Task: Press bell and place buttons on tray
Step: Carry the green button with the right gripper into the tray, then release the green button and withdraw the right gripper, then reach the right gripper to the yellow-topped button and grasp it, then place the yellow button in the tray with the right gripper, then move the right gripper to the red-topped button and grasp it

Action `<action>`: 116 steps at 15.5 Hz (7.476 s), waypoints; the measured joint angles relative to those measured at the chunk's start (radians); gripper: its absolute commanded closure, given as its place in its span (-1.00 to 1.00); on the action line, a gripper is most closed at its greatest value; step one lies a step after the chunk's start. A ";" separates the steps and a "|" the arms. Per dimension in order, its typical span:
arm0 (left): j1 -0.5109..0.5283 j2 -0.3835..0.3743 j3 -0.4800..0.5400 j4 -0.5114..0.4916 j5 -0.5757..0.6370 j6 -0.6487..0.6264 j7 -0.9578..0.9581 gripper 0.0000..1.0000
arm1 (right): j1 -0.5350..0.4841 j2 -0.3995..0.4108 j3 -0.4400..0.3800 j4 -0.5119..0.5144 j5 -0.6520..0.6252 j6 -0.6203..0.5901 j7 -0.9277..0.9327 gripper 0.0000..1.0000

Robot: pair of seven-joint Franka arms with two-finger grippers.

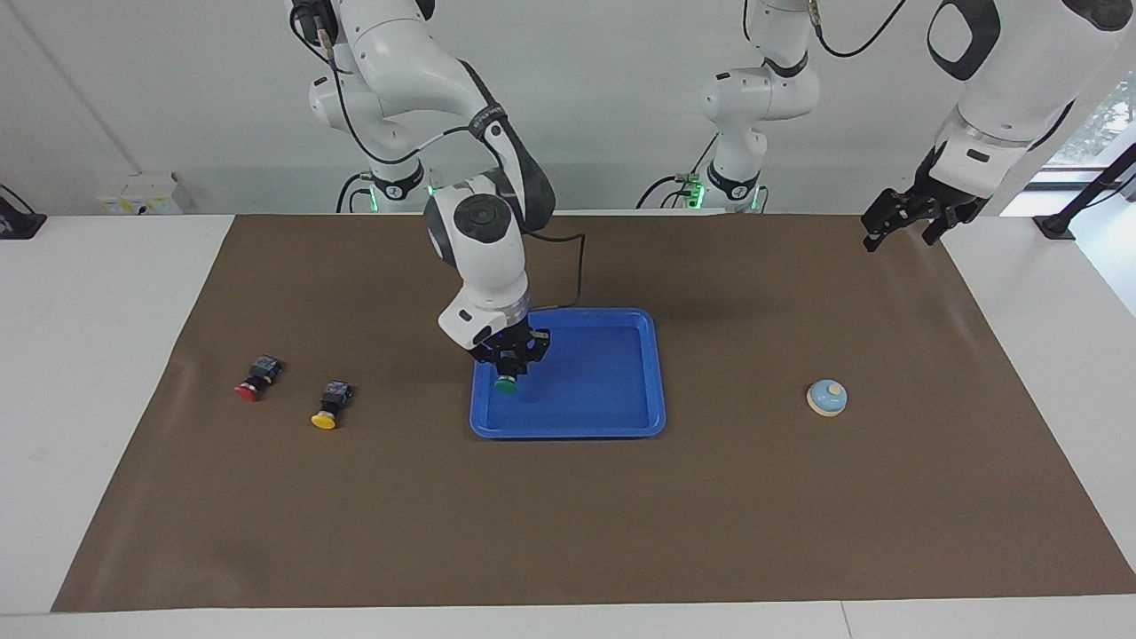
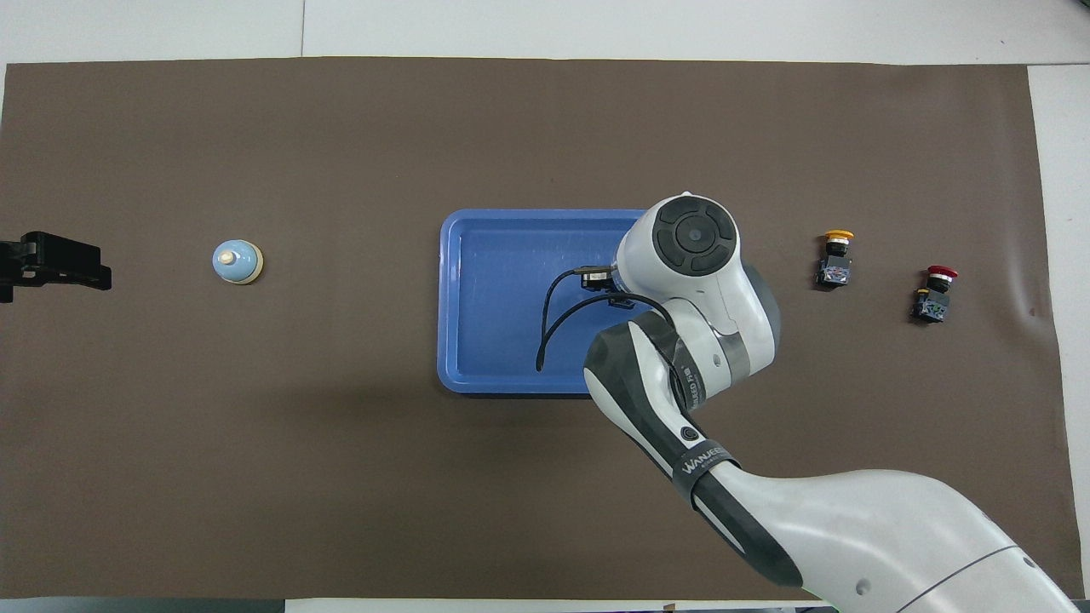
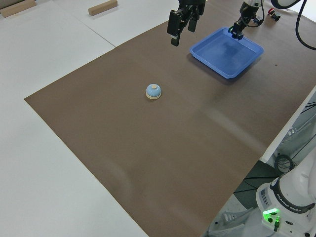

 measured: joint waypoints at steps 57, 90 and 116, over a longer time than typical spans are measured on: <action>0.000 0.000 0.000 0.000 0.000 0.000 0.000 -1.00 | -0.444 -0.016 -0.008 -0.023 -0.032 -0.047 -0.281 1.00; 0.000 0.000 0.000 0.000 0.000 0.000 0.000 -1.00 | 0.103 0.142 0.001 0.163 0.026 -0.006 0.305 -1.00; 0.000 0.000 0.000 0.000 0.000 0.000 0.000 -1.00 | -0.519 -0.125 -0.033 0.092 -0.041 -0.356 -0.380 -1.00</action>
